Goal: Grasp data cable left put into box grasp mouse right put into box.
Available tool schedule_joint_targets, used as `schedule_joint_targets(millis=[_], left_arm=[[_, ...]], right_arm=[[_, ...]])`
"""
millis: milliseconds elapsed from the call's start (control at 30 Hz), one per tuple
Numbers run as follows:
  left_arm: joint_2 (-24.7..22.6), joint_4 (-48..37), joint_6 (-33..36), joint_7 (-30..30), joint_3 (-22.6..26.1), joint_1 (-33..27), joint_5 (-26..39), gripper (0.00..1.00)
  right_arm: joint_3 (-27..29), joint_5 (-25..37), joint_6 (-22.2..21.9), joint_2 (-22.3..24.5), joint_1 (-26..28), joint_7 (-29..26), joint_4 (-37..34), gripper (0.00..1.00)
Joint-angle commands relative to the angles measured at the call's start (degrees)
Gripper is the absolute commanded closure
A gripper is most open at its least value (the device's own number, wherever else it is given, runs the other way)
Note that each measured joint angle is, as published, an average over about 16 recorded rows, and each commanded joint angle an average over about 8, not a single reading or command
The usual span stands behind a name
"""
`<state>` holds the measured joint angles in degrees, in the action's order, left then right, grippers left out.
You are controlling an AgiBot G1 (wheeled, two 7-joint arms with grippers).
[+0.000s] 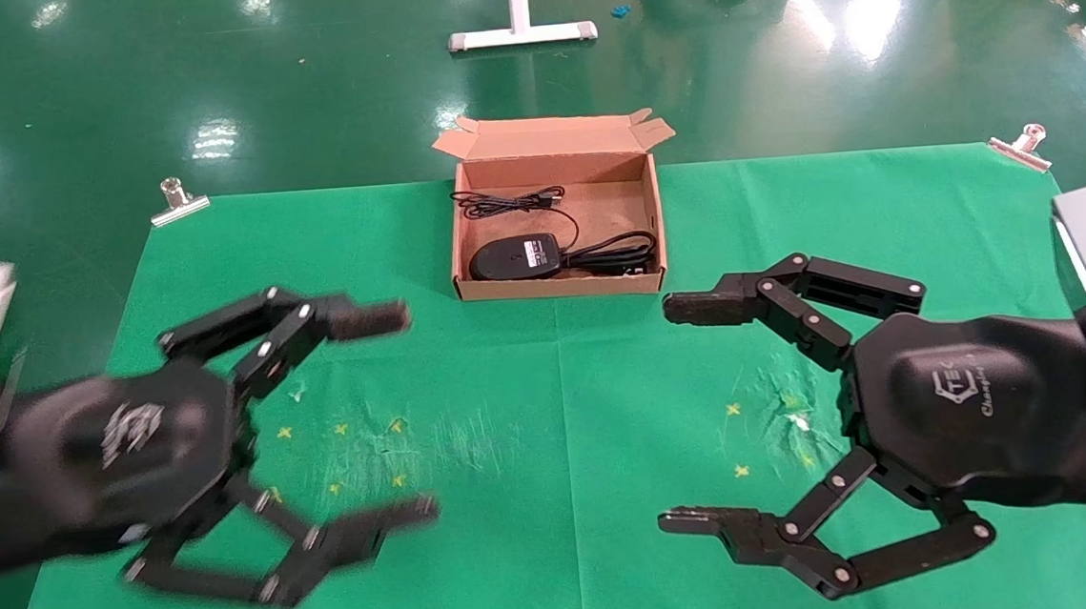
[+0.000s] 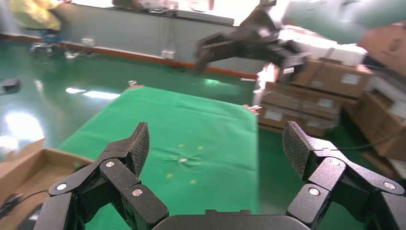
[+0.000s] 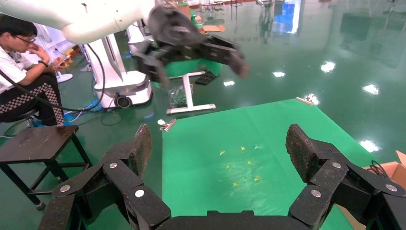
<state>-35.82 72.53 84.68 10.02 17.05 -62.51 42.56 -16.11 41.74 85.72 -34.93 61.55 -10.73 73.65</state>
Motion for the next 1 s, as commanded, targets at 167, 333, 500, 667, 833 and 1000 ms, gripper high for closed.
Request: schedule_joint_targets(millis=[167,333,500,667,833,1000], left_arm=[[1.8,2.51,2.45,1.27,-2.49,2.17,-1.65,0.0],[1.53,2.1,2.05,1.09,-2.1,1.85,-1.49,0.0],[1.24,1.68,1.63,0.92,-1.68,1.5,-1.21,0.0],[1.04,1.4,1.36,0.81,-1.4,1.27,-1.0,0.0],[0.92,1.21,1.18,0.75,-1.22,1.1,-0.86,0.0],[0.83,1.08,1.04,0.71,-1.1,0.99,-0.76,0.0]], right_arm=[[0.01,-0.11,0.04,0.1,-0.1,-0.05,0.19,0.0],[-0.01,-0.06,0.02,0.05,-0.05,-0.02,0.07,0.0],[-0.02,-0.03,0.02,0.02,-0.03,0.0,0.0,0.0],[-0.02,-0.01,0.01,0.01,-0.01,0.02,-0.04,0.0],[-0.02,0.01,0.0,-0.01,0.01,0.04,-0.07,0.0],[-0.02,0.02,-0.02,-0.03,0.02,0.04,-0.09,0.0]])
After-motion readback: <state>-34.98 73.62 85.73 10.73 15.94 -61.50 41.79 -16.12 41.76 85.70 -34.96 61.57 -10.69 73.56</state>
